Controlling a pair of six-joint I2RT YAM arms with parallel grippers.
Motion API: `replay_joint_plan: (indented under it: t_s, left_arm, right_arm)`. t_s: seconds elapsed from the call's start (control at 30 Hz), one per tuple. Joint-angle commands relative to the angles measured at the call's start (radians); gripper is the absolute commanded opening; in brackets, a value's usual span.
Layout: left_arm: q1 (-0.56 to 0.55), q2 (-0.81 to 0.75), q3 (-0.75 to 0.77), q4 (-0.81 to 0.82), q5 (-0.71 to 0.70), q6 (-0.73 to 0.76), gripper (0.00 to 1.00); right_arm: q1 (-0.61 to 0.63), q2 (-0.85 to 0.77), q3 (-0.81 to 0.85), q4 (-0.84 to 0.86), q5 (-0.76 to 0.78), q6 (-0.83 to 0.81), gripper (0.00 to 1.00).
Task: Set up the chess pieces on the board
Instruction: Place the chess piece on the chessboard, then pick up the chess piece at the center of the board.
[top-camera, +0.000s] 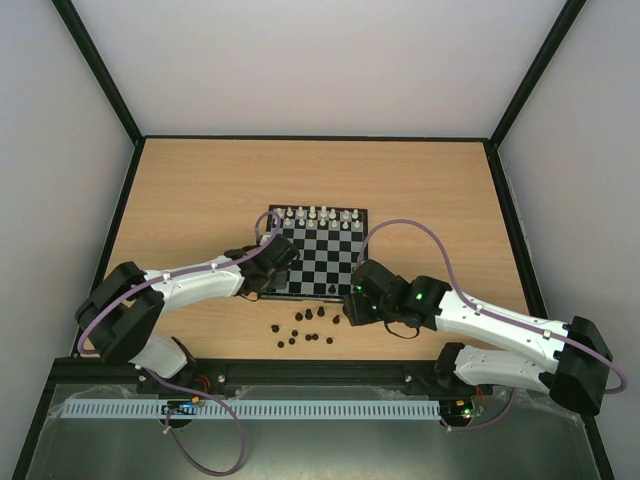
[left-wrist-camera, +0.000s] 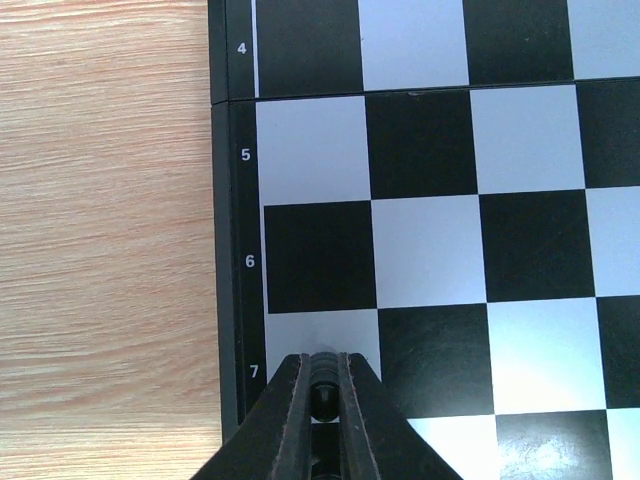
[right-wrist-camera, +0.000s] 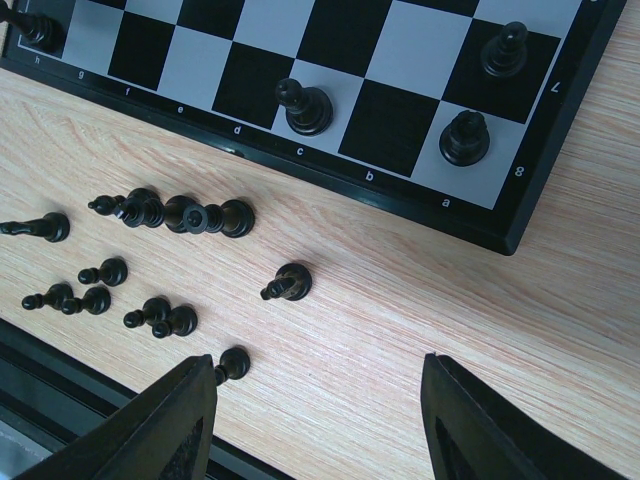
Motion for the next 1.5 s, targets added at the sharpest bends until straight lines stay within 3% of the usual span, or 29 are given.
replay_joint_plan:
  t_s: [0.0,0.23,0.43,0.57,0.67,0.87,1.03,1.1,1.2,1.4,1.47]
  left_arm:
    - [0.007,0.017,0.018,0.007,-0.019,0.011,0.08]
    - [0.008,0.017,0.017,0.014,-0.033,0.011,0.11]
    - [0.007,-0.032,0.022,-0.008,-0.043,0.003,0.30]
    - [0.005,-0.085,0.041,-0.041,-0.054,0.004,0.35]
    - [0.006,-0.147,0.054,-0.056,-0.050,0.008,0.44]
    - [-0.002,-0.291,0.059,-0.053,-0.003,0.023,0.60]
    - [-0.007,-0.396,0.038,-0.054,0.074,0.033,0.61]
    - [-0.011,-0.430,0.024,-0.055,0.100,0.034,0.64]
    - [-0.021,-0.489,-0.011,-0.050,0.139,0.024,0.73]
    - [-0.042,-0.595,-0.066,-0.054,0.200,0.004,0.77]
    - [-0.052,-0.619,-0.083,-0.053,0.213,-0.001,0.86]
  right_arm:
    - [0.008,-0.008,-0.013,-0.015,0.004,-0.006,0.57]
    - [0.009,-0.009,-0.012,-0.015,0.004,-0.005,0.57]
    - [0.009,-0.010,-0.013,-0.017,0.005,-0.004,0.57]
    - [0.010,-0.008,-0.010,-0.016,0.008,-0.004,0.58]
    - [0.011,-0.008,-0.008,-0.018,0.011,-0.005,0.59]
    - [0.010,-0.029,0.003,-0.023,0.014,-0.004,0.71]
    - [0.010,-0.044,0.023,-0.018,-0.049,-0.029,0.79]
    - [0.010,-0.048,0.039,-0.014,-0.095,-0.043,0.97]
    - [0.008,-0.050,0.069,-0.016,-0.172,-0.066,0.99]
    - [0.010,-0.024,0.155,-0.051,-0.257,-0.073,0.99]
    - [0.009,-0.027,0.175,-0.039,-0.274,-0.067,0.99]
